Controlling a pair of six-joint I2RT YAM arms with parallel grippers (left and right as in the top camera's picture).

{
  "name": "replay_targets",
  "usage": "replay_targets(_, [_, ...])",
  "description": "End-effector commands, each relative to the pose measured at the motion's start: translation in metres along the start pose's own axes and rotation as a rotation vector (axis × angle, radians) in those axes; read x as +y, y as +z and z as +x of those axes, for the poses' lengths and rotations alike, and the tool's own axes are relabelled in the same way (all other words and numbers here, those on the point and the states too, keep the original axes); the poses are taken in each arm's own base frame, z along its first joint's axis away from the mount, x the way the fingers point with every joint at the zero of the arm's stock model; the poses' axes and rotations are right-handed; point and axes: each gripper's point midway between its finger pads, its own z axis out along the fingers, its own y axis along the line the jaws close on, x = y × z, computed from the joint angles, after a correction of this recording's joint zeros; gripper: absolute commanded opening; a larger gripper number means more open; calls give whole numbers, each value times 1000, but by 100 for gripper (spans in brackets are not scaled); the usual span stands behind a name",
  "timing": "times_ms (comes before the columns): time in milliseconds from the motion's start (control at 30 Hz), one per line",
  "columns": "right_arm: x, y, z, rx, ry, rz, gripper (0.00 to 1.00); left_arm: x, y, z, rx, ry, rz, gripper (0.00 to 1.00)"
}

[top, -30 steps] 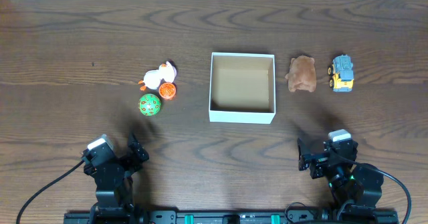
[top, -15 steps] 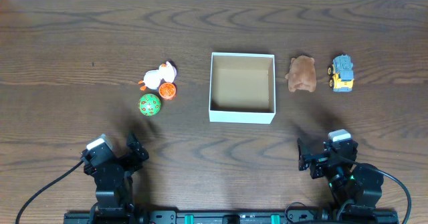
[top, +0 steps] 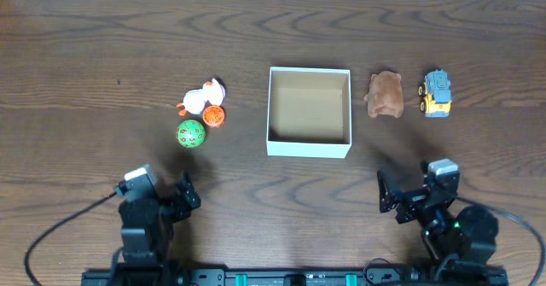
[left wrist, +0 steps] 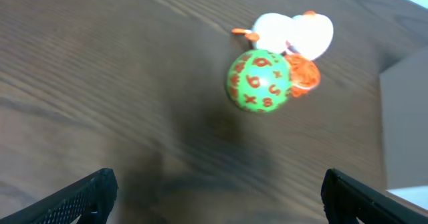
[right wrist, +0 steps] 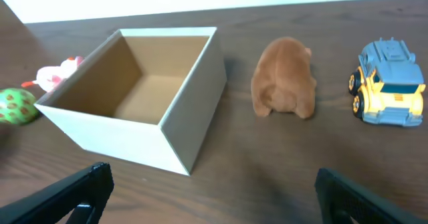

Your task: Pack container

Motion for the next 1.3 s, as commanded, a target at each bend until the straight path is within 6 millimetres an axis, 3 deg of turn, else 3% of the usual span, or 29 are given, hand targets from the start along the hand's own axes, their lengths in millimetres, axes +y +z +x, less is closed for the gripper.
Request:
replay_targets(0, [10,-7,-35,13,4,-14,99,-19,-13,-32,25,1,27,98])
replay_targets(133, [10,-2,-64,141,16,1,99,-31,-12,-60,127,47,-15,98])
replay_targets(367, [-13,15,-111,447,21,120,99,-46,7,-99,267,93,-78,98])
replay_targets(533, [-29,44,-136,620,43,147,99,-40,31,-118,308,60,-130,98])
replay_targets(667, [-29,80,-141,691,92,81,99,-24,46,-115,359,30,-181,98])
replay_targets(733, [-20,100,-135,707,155,-11,99,-16,50,-110,384,16,-204,98])
replay_targets(867, [-25,131,-120,734,178,-48,99,-8,54,-102,425,6,-230,98])
replay_targets(1067, [-54,168,-81,830,145,150,95,-6,53,-96,453,7,-239,98])
replay_targets(1267, [-67,201,-53,865,79,298,92,-6,53,-96,453,7,-239,98])
